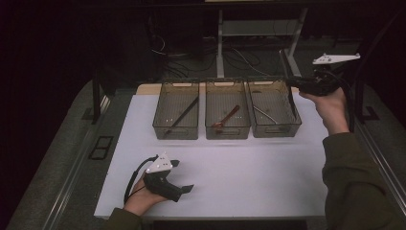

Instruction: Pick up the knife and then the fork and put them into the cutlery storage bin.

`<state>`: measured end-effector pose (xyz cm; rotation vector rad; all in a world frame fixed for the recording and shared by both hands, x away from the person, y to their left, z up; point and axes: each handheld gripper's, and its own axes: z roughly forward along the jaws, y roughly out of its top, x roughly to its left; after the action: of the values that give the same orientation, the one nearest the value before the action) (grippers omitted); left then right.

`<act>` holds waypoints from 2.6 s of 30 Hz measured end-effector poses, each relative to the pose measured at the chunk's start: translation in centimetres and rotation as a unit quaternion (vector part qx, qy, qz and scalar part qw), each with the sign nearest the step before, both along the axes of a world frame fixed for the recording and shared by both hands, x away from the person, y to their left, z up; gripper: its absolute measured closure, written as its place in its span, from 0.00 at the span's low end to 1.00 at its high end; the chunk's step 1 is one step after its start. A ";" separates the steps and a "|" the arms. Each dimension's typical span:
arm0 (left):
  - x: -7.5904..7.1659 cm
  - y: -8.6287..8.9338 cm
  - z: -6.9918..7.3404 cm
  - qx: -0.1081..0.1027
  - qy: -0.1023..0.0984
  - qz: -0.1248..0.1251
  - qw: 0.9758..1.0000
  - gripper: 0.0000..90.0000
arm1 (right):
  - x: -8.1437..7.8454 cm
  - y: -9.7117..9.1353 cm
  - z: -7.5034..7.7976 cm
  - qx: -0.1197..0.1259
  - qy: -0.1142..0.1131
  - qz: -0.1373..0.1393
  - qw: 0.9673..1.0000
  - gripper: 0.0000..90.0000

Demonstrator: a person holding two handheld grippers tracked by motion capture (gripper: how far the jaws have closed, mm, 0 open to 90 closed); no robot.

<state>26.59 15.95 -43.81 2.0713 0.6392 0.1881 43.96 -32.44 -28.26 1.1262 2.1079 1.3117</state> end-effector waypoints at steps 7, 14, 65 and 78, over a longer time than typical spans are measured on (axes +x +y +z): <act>0.0 0.0 0.0 -0.001 0.000 0.001 1.000 0.00 | 1.9 -0.1 -1.8 -0.001 0.010 -0.020 1.000 0.88; -0.1 0.0 0.0 0.000 0.000 0.000 1.000 0.00 | 2.4 -0.6 -3.8 -0.009 0.033 -0.031 0.999 0.88; -0.1 0.0 0.0 0.001 0.000 -0.005 1.000 0.00 | 5.9 2.4 -9.4 -0.105 0.153 -0.026 0.982 0.78; -0.1 -0.1 0.0 0.000 0.001 -0.004 1.000 0.00 | 4.6 1.2 -8.2 -0.053 0.137 -0.016 0.989 0.54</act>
<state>26.52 15.85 -43.79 2.0734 0.6322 0.1805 48.52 -31.19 -36.48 1.3532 2.3098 1.0671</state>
